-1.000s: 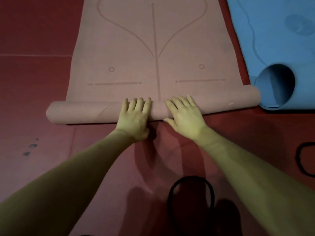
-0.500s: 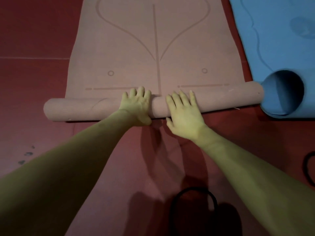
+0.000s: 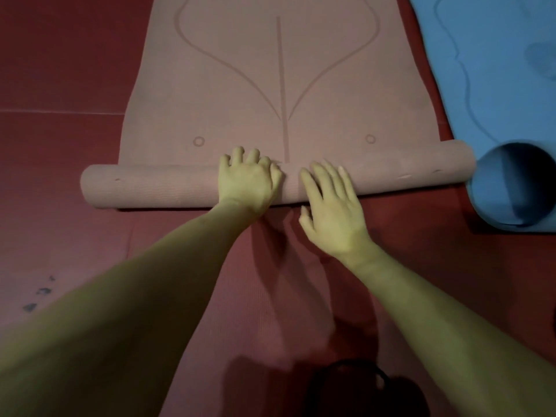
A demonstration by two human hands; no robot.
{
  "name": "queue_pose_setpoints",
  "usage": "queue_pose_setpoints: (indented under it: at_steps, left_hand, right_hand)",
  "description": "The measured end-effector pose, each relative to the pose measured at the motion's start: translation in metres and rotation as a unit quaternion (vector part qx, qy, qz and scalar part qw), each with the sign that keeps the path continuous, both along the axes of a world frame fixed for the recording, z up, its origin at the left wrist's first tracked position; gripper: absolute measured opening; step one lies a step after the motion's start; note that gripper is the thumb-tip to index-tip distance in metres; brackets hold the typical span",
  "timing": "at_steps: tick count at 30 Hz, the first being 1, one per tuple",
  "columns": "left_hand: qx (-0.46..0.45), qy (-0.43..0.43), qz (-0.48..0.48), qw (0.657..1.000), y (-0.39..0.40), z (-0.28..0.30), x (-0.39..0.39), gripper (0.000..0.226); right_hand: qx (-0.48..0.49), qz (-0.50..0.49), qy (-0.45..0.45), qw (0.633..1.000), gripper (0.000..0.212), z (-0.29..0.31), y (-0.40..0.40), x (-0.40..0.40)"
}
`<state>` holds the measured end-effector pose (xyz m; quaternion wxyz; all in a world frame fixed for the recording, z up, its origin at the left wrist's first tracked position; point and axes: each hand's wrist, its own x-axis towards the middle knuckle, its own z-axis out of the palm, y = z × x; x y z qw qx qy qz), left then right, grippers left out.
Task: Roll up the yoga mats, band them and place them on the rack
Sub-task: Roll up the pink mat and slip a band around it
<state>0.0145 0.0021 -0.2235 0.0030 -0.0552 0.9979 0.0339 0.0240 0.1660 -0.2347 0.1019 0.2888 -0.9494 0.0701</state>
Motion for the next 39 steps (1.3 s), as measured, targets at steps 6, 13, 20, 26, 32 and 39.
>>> queue_pose_setpoints:
  at_steps: [6,13,20,26,32,39]
  left_hand:
    - [-0.017,-0.025,0.035,0.999,-0.001,0.020,-0.023,0.044]
    - [-0.056,-0.137,-0.052,0.988,-0.008,0.020,-0.019,0.090]
    - [-0.111,-0.164,-0.052,0.979,-0.010,0.024,-0.048,0.074]
    - [-0.129,-0.139,-0.064,0.980,-0.012,0.024,-0.037,0.066]
    - [-0.126,-0.165,-0.059,0.976,-0.007,0.029,0.009,0.063]
    - [-0.113,-0.186,-0.072,0.973,-0.010,0.031,0.075,0.063]
  right_hand:
    - [0.090,-0.006,-0.050,0.995,0.086,0.005,-0.014,-0.030]
    - [0.177,-0.010,-0.113,0.978,0.087,0.021,-0.035,-0.075]
    - [0.207,-0.022,-0.131,0.969,0.062,0.026,-0.049,-0.097]
    - [0.198,-0.033,-0.133,0.970,0.057,0.030,-0.047,-0.082]
    - [0.213,-0.026,-0.147,0.966,0.054,0.037,-0.045,-0.031]
    - [0.214,0.006,-0.144,0.966,0.050,0.041,-0.038,0.033]
